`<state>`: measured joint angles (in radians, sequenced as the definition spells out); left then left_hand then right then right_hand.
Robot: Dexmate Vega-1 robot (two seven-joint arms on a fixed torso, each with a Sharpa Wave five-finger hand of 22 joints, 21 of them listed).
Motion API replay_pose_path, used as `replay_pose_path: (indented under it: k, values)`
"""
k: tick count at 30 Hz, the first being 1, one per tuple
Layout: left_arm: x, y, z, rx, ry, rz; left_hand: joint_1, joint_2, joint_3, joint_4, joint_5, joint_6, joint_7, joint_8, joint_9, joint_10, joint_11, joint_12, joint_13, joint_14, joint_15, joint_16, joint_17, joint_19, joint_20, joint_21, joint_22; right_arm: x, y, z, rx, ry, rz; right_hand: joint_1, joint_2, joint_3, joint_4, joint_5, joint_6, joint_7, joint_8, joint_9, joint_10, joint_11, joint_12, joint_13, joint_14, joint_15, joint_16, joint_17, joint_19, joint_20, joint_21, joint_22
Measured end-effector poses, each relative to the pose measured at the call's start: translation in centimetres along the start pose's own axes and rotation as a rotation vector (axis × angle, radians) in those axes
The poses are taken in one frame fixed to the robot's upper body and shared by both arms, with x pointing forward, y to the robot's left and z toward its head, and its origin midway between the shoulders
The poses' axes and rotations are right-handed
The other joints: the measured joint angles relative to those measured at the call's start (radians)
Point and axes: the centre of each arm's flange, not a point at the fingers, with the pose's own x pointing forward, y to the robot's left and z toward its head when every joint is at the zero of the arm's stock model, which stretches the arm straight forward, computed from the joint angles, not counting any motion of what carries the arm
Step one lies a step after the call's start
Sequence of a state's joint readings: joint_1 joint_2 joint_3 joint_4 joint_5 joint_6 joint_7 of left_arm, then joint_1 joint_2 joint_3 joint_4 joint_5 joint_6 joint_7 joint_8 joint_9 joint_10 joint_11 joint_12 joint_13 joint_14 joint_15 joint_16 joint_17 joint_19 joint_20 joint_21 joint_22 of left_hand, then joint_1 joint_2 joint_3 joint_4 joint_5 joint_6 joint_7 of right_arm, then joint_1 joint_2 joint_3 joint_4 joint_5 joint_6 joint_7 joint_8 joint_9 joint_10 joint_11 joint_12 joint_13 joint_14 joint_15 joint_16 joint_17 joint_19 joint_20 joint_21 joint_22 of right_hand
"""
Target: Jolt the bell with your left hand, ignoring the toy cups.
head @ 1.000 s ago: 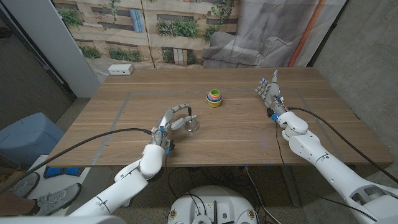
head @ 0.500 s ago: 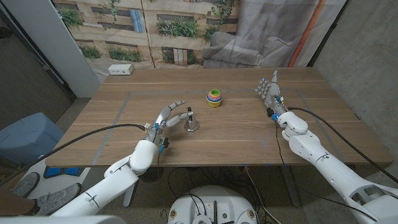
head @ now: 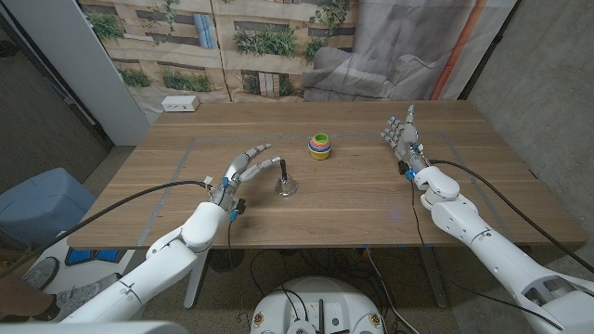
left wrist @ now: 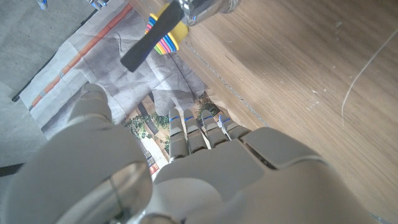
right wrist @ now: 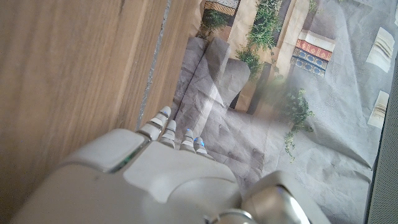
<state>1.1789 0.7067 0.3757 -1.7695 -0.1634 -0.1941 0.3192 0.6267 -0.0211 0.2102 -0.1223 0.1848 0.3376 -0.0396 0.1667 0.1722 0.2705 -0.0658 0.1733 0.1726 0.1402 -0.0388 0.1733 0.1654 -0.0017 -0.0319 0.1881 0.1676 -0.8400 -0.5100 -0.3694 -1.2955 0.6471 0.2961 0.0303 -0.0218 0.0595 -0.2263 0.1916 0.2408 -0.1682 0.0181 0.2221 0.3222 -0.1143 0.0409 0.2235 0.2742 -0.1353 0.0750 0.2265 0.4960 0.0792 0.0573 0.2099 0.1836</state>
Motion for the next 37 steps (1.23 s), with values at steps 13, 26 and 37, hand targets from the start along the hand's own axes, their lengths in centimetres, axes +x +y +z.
replay_pose_path:
  k: [13,26,37]
  values:
    - [1.1,1.3,-1.3,-0.094,-0.016,0.008,-0.047,0.036,0.006,0.010,-0.005,-0.107,0.000,-0.001,0.000,-0.099,0.044,0.000,0.002,-0.051,0.002,0.000,0.000,0.005,-0.002,0.001,0.000,0.0,0.0,0.0,0.000,0.000,0.000,0.000,0.000,0.000,0.000,0.000,0.000,0.000,0.000,0.000,0.000,0.000,0.000,0.000,0.000,0.000,0.000,0.000,0.000,0.000,0.000,0.000]
    - [1.6,1.5,-2.5,-0.246,-0.026,0.091,-0.079,0.068,0.013,0.018,-0.008,-0.136,-0.009,0.004,0.000,-0.127,0.048,0.000,0.002,-0.069,0.003,-0.008,0.000,0.005,-0.002,0.001,0.000,0.0,0.0,0.0,0.000,0.001,0.000,0.000,0.000,0.000,0.000,0.000,0.000,0.000,0.000,0.000,0.000,0.000,0.000,0.000,0.000,0.000,0.000,0.000,0.000,0.000,0.000,0.000]
    - [1.5,2.2,-3.7,-0.346,-0.009,0.196,-0.110,0.100,0.021,0.034,-0.008,-0.121,-0.012,0.011,0.000,-0.127,0.048,0.008,0.002,-0.069,0.003,0.001,0.000,0.011,0.004,0.001,0.000,0.0,0.0,0.0,0.000,0.000,0.000,0.000,0.000,0.000,0.000,0.000,0.000,0.000,0.000,0.000,0.000,0.000,0.000,0.000,0.000,0.000,0.000,0.000,0.000,0.000,0.000,0.000]
